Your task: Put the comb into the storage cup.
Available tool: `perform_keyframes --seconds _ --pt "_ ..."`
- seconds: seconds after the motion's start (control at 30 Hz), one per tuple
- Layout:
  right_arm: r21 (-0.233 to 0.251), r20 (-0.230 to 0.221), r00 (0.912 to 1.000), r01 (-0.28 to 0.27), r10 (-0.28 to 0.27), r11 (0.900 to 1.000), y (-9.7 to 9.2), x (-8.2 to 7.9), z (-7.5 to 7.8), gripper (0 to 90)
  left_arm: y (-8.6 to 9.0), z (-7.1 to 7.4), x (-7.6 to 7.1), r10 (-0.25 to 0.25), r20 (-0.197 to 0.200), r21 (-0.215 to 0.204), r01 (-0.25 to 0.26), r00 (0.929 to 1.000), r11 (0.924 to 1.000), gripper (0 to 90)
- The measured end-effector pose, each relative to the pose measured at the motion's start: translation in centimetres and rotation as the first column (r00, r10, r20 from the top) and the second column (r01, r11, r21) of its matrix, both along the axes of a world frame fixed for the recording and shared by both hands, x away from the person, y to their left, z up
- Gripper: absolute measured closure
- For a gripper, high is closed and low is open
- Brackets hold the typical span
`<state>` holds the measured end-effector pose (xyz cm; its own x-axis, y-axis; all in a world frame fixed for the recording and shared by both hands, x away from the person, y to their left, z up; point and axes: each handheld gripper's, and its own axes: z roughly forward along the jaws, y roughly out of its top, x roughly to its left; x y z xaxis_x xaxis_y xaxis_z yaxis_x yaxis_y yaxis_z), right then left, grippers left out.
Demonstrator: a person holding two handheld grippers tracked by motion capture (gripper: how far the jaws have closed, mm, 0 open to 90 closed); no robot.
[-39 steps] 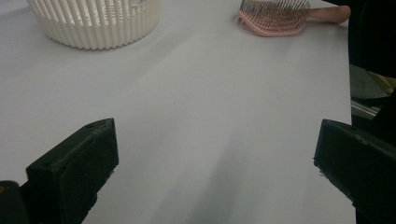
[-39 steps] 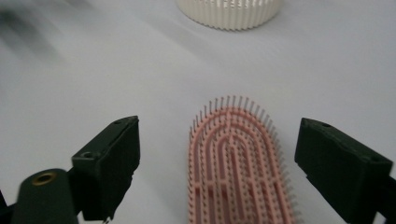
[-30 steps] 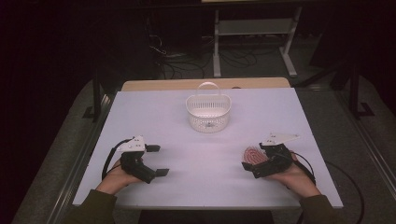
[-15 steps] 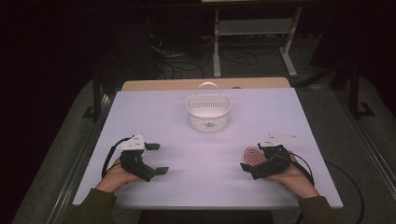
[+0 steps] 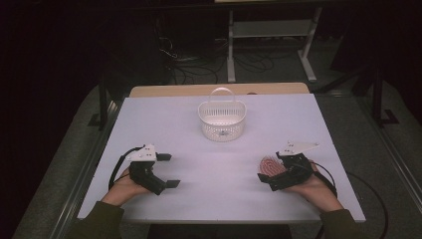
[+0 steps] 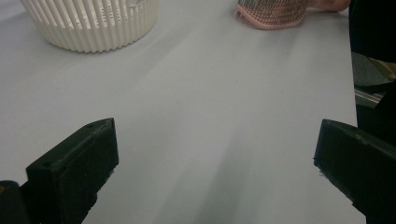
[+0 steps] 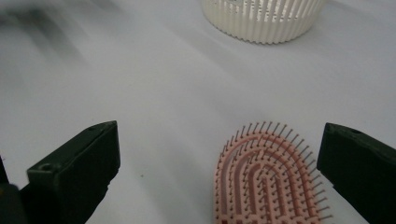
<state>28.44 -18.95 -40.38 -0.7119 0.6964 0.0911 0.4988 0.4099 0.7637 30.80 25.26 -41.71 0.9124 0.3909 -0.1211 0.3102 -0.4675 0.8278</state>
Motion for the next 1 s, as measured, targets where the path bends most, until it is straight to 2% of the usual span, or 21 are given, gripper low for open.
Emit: perform_keyframes --seconds 0.3,1.0 --pt "-0.008 -0.004 0.9995 0.031 -0.031 0.9995 -1.5 -0.2 0.1 0.0 0.2 -0.1 0.0 0.008 -0.011 -0.013 -0.008 0.9999 0.9999 0.0" --pt "-0.024 -0.014 0.9982 0.058 -0.059 0.998 -3.7 -0.7 -0.2 0.0 0.2 -0.1 -0.1 0.008 -0.007 -0.013 -0.008 0.9999 0.9999 0.0"
